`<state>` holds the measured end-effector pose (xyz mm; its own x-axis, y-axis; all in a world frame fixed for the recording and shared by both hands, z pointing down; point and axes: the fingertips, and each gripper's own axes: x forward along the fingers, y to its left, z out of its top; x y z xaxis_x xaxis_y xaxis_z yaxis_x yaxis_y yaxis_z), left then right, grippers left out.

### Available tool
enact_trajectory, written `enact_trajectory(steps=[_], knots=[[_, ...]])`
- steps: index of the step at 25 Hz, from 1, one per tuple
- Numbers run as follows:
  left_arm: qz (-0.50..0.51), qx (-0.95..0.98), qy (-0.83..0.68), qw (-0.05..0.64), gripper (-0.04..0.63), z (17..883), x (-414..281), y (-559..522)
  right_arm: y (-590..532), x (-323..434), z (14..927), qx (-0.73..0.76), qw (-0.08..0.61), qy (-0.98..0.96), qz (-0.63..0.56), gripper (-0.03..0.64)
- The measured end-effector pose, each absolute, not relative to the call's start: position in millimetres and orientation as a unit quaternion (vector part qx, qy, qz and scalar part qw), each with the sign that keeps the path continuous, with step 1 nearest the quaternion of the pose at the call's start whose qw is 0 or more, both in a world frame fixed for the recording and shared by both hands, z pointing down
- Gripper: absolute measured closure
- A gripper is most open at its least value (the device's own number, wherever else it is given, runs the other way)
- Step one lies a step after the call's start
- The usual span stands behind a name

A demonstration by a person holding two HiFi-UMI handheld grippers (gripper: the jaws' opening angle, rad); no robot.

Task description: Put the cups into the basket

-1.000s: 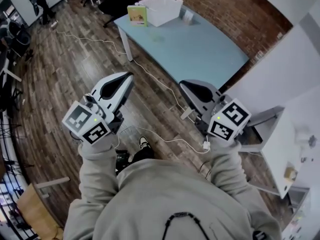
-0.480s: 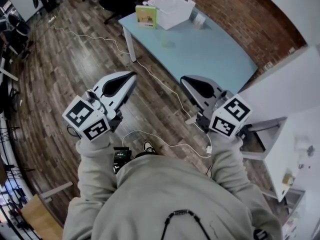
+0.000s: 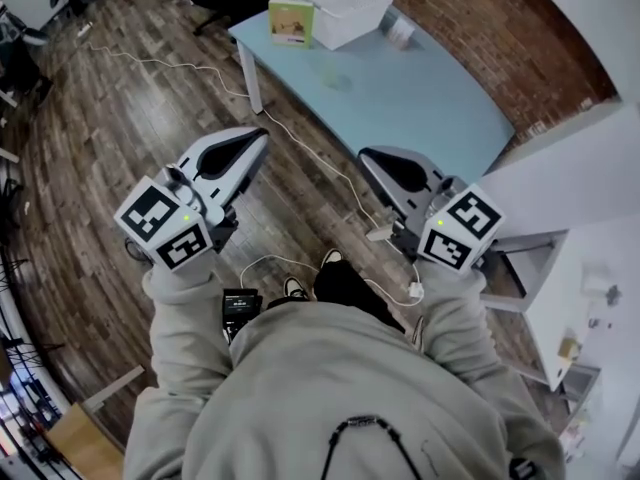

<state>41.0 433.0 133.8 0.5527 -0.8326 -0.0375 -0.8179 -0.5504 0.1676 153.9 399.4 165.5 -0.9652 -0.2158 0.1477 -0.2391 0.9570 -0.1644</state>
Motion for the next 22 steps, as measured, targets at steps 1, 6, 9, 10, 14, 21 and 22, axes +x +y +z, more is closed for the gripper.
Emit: enact_trajectory(steps=[1, 6, 9, 10, 14, 21, 22], knots=[[-0.059, 0.879, -0.468, 0.068, 0.598, 136, 40, 430, 397, 151, 167, 0.113, 0.066, -0.987, 0.091, 0.606], [-0.053, 0.878, -0.470, 0.072, 0.598, 145, 32, 409, 370, 134, 172, 0.106, 0.064, -0.988, 0.096, 0.606], [-0.055, 0.874, -0.478, 0.067, 0.598, 140, 19, 390, 349, 119, 169, 0.092, 0.060, -0.990, 0.092, 0.606], [-0.054, 0.873, -0.481, 0.065, 0.598, 138, 14, 382, 339, 113, 167, 0.090, 0.058, -0.990, 0.091, 0.606], [-0.050, 0.872, -0.483, 0.064, 0.598, 139, -1, 341, 294, 94, 167, 0.084, 0.054, -0.991, 0.093, 0.606], [-0.048, 0.866, -0.494, 0.061, 0.598, 135, -17, 242, 198, 83, 175, 0.082, 0.054, -0.989, 0.107, 0.606], [-0.047, 0.865, -0.495, 0.057, 0.598, 131, -18, 226, 183, 82, 174, 0.081, 0.052, -0.990, 0.107, 0.606]])
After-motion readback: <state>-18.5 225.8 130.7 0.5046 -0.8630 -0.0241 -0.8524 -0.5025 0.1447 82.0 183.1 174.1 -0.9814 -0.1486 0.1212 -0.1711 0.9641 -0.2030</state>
